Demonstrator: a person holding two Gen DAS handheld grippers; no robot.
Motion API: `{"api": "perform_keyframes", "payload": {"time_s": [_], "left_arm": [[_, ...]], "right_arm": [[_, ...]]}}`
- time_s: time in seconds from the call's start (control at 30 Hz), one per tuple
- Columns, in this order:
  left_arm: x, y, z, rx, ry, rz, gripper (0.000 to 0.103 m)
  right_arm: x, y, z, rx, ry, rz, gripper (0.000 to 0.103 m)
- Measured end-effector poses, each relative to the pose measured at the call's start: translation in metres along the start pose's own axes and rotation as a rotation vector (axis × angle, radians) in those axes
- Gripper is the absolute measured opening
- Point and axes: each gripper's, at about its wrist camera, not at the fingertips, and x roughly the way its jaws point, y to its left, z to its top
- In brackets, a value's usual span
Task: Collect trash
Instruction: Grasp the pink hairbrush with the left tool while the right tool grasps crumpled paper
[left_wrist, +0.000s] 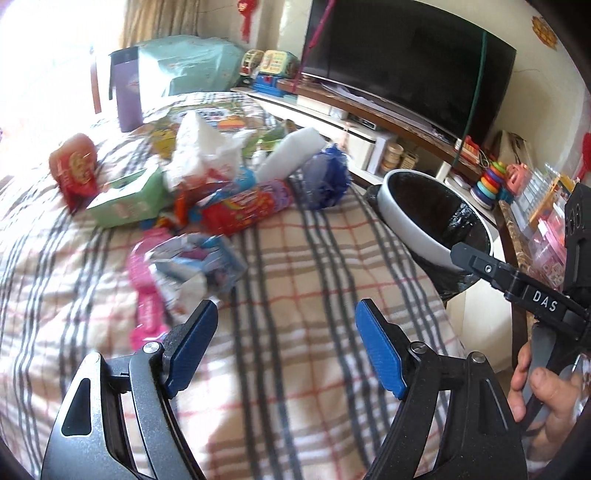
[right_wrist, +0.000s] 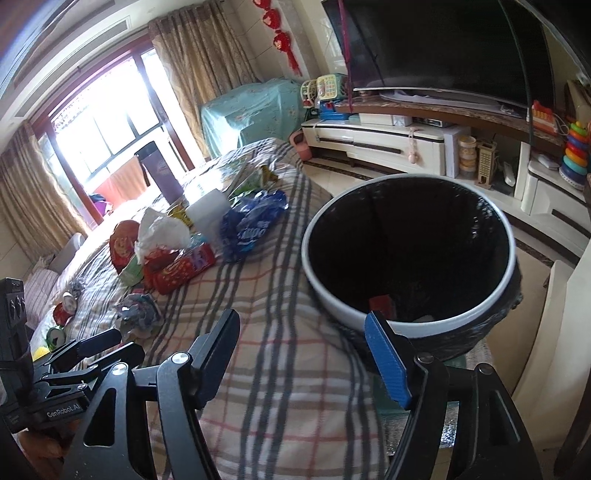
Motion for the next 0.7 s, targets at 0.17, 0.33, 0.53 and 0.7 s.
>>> {"api": "perform_keyframes", "payload": {"time_s": [0.17,0.33,0.53,0.7], "left_arm": [[-0.011,0.016,-0.008,-0.022,-0.02,0.039,0.079],[-0.016,0.035,-0.017,-0.05,-0.017,0.073,0.079],[-0.012,0.066,-0.03,-0.087,0.017,0.13,0.079],[-0.004,0.085,-0.034,-0.109,0.045,0.164,0.079]], "right_arm": [[0.007,0.015,-0.005,-0.02,0.012,0.019,0.072],[0.015,0.029,-0.009,-0.033,0.027,0.044,0.072],[0.023,0.048,-0.012,-0.057,0.048,0.079,0.072],[0.033,0.068,-0.013,-0.089,0.068,0.113,0.072]]}}
